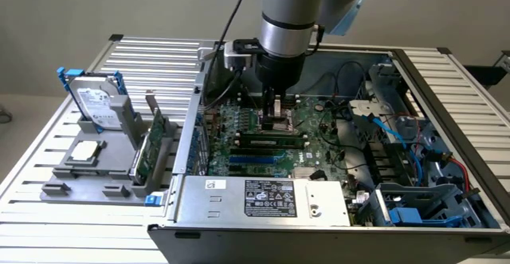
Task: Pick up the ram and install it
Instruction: 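Press down the ram until it locks into place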
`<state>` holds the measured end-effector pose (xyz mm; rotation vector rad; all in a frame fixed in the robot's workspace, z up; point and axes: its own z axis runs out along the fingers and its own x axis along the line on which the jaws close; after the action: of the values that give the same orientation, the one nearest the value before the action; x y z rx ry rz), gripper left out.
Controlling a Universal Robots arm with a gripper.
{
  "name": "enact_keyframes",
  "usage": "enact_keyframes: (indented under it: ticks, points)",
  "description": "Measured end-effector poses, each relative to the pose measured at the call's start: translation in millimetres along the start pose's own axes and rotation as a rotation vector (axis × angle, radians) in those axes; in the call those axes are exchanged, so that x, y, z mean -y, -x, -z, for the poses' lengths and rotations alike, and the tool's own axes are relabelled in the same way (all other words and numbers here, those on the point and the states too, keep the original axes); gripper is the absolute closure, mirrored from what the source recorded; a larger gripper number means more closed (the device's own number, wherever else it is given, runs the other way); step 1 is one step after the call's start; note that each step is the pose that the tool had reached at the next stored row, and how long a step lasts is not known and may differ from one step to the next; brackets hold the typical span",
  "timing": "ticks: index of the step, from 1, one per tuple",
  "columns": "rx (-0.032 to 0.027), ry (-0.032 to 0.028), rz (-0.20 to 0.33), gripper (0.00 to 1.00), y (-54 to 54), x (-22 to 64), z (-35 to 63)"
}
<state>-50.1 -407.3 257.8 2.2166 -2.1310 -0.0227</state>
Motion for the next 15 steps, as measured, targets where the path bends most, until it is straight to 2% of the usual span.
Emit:
enact_keyframes:
  ticks: [6, 9, 15]
  points:
    - [0.0, 0.0, 0.0, 0.89, 1.2, -11.3, -11.6]
    - [0.0, 0.0, 0.0, 0.89, 2.4, -11.2, -16.4]
    - [-0.0016, 0.0001, 0.0, 0.89, 3.5, -10.0, -19.9]
